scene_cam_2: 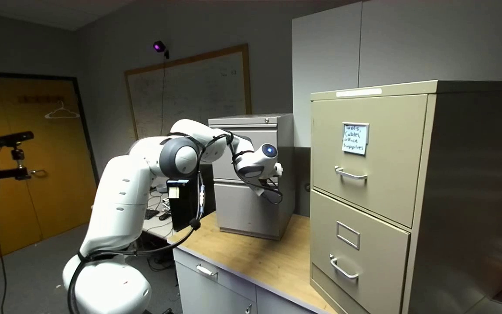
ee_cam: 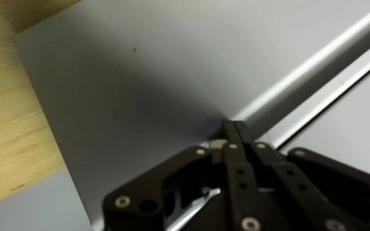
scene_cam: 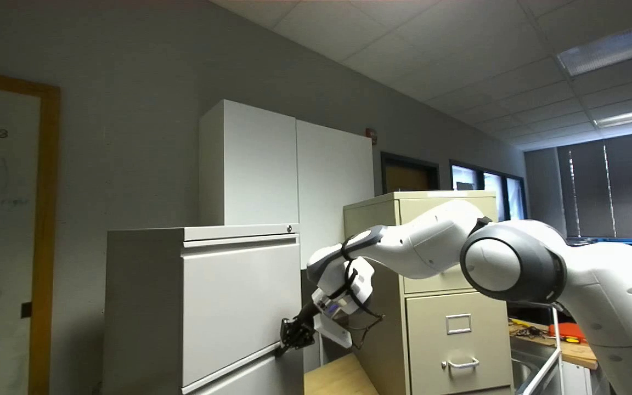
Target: Close the bottom drawer of the white file cabinet
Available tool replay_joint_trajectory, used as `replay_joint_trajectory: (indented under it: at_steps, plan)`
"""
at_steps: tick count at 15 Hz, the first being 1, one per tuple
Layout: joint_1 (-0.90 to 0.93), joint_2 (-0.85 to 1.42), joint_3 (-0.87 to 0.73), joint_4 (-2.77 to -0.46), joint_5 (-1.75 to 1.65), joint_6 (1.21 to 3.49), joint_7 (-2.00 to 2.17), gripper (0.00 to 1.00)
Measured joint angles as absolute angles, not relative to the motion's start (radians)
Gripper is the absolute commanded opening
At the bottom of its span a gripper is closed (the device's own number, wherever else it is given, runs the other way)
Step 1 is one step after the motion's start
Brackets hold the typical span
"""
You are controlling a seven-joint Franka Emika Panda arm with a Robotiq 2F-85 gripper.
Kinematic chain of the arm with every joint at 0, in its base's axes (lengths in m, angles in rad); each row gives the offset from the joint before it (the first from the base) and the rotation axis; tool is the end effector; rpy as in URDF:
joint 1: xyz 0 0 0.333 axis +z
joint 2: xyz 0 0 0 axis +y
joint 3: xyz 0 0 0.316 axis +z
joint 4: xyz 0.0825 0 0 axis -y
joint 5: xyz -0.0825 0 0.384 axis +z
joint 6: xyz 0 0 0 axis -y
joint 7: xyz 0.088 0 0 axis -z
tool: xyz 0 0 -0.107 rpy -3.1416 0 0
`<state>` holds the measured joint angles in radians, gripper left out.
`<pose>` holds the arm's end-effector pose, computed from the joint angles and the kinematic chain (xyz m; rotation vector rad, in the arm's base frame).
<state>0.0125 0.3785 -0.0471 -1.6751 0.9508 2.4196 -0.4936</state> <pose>0.6930 -0.0163 0.4244 -2.4408 0.1933 -0.6649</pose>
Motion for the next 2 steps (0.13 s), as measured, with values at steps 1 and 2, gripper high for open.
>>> replay_joint_trajectory:
  at_steps: [1,2]
  plan:
    - [0.003,0.397,-0.040,-1.646,0.933,2.396,-0.478,0.02]
    - [-0.008,0.406,-0.033,-1.627,0.917,2.368,-0.465,0.02]
